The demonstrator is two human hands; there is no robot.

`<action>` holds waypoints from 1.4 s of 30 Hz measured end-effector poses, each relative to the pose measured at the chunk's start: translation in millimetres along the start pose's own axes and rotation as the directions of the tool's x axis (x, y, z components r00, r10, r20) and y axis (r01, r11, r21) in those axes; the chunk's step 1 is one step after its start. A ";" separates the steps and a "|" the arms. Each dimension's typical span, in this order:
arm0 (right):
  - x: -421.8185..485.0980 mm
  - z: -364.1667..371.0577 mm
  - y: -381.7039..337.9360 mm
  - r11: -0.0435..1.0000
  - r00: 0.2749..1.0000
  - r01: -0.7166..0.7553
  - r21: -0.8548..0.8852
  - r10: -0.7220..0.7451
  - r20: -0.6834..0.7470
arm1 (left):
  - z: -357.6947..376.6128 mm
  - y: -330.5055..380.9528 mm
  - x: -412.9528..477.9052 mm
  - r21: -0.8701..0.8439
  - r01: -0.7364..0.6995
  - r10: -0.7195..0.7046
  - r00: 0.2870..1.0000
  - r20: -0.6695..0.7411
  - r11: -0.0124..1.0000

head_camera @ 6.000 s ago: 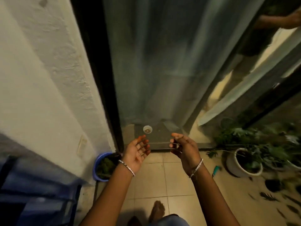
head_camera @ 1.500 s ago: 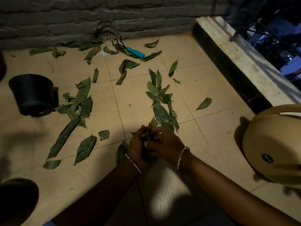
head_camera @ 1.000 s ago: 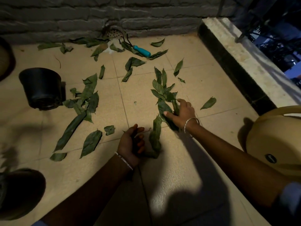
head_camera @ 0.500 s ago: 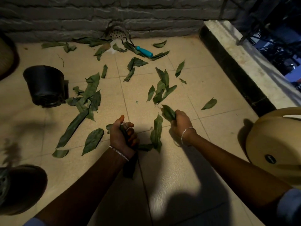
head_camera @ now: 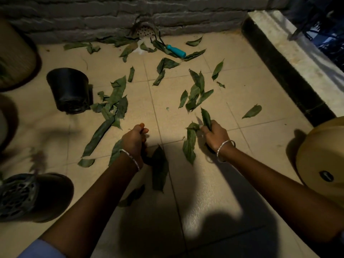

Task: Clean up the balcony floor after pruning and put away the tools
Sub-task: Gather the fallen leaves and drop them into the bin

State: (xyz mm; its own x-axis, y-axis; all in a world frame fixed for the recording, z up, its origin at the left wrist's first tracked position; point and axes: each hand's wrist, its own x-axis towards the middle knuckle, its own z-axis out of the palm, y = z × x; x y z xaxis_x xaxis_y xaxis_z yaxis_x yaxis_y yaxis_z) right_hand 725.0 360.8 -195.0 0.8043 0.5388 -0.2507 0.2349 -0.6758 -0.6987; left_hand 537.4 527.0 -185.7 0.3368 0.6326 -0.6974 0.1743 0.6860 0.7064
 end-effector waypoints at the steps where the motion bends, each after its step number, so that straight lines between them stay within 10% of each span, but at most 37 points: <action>1: -1.3 4.6 -3.6 0.998 0.999 0.041 -0.049 -0.040 0.019 | -5.0 -1.9 -5.7 0.146 -0.112 0.116 0.993 -0.023 0.983; 4: -5.9 20.9 -10.9 0.969 0.994 0.082 -0.232 -0.063 0.091 | -15.3 -26.5 -23.7 0.521 -0.395 0.461 0.887 0.003 0.757; 6: -9.7 32.2 -11.3 0.933 0.993 0.096 -0.348 -0.066 0.097 | -16.0 -43.4 -35.8 0.495 -0.392 0.444 0.896 0.016 0.775; 15: -35.9 54.2 -2.2 0.822 0.962 0.269 -0.502 -0.254 0.100 | -21.7 -103.0 -43.6 0.871 -0.454 0.486 0.814 0.319 0.187; 26: -21.2 8.9 9.5 0.995 0.996 0.036 -0.089 -0.043 -0.075 | -22.9 -113.5 -32.5 0.885 -0.465 0.607 0.694 0.387 -0.032; 32: -36.7 17.4 6.0 0.989 0.997 0.069 -0.131 -0.065 0.036 | -19.7 -96.4 -21.9 0.832 -0.530 0.639 0.699 0.320 0.163; 42: -53.5 60.2 -7.7 0.825 0.936 0.339 -0.453 -0.244 0.255 | -17.7 -43.1 -15.6 0.318 -0.488 0.460 0.873 0.161 0.813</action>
State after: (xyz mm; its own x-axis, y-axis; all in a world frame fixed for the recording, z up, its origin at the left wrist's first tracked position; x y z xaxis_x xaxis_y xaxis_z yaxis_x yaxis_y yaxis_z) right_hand 647.3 367.5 -216.5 0.5557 0.7974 -0.2351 0.7134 -0.6026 -0.3576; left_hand 508.3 494.0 -207.4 0.5236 0.8100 -0.2640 0.2714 0.1352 0.9529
